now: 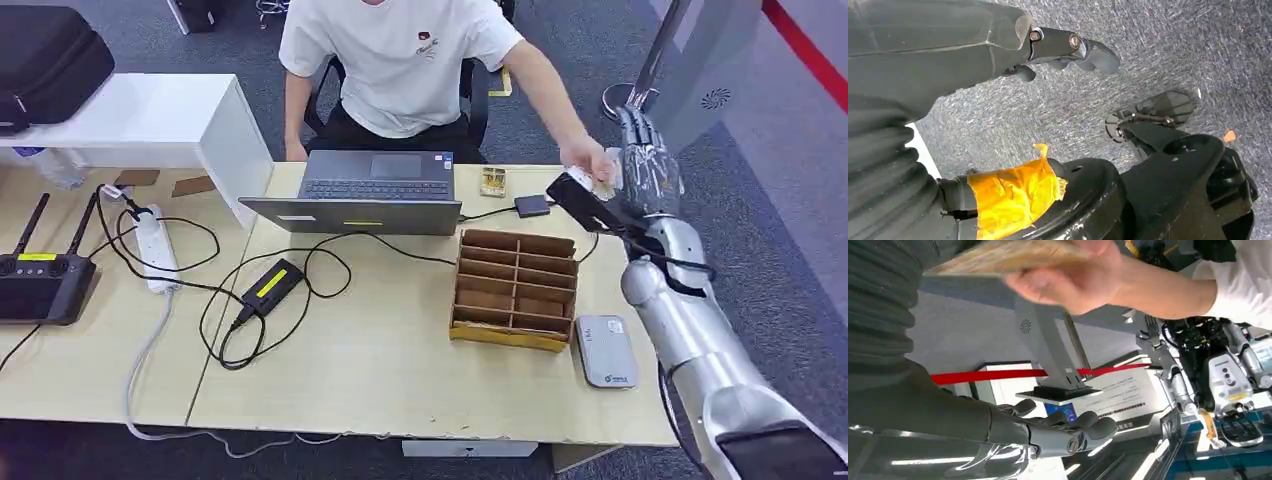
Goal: Pass the card to the sensor for recognition and then transmit it.
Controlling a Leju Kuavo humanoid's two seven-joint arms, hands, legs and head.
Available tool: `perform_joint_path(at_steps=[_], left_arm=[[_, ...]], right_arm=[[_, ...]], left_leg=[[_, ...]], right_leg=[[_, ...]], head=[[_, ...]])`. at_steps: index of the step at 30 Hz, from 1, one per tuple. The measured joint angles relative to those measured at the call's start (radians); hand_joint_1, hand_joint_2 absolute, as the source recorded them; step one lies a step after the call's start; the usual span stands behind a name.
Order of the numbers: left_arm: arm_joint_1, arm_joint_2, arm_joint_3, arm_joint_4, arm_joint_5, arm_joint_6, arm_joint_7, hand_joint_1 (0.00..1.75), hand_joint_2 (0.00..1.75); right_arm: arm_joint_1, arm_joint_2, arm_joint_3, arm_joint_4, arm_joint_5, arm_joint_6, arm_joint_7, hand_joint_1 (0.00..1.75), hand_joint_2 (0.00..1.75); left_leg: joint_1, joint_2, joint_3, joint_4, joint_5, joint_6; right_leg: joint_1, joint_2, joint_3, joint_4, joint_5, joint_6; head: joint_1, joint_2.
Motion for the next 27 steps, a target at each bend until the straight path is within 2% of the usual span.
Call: perform_joint_path(at_steps=[8,9,10,27], left_arm=[[0.001,-0.001,0.003,0.000,0.000,-0.004,0.009,0.00,1.75],[0.001,-0.001,0.003,0.000,0.000,-0.004,0.009,0.00,1.75],[0.001,-0.001,0.003,0.000,0.000,-0.004,0.009,0.00,1.75],[0.001,-0.006,0.011,0.000,-0.002,-0.011,0.018,0.00,1.75]], right_arm=[[-0.006,0.022,0.008,0.024,-0.010,-0.002,-0.007,0.00,1.75],[-0.006,0.024,0.009,0.026,-0.010,-0.002,-0.007,0.07,1.75],[-0.006,0.025,0.009,0.027,-0.011,-0.002,-0.007,1.75,1.75],[-0.007,0.030,0.011,0.032,-0.059,-0.005,-0.034,1.75,1.75]], left_leg=[[0.000,0.000,0.000,0.000,0.000,0.000],[0.000,0.000,0.000,0.000,0.000,0.000],[0.000,0.000,0.000,0.000,0.000,0.000],[0.000,0.000,0.000,0.000,0.000,0.000]], right_leg=[[0.000,0.000,0.000,0.000,0.000,0.000],[0.000,0.000,0.000,0.000,0.000,0.000],[0.000,0.000,0.000,0.000,0.000,0.000],[0.000,0.000,0.000,0.000,0.000,0.000]], head=[[0.000,0.000],[0.000,0.000],[0.000,0.000],[0.000,0.000]])
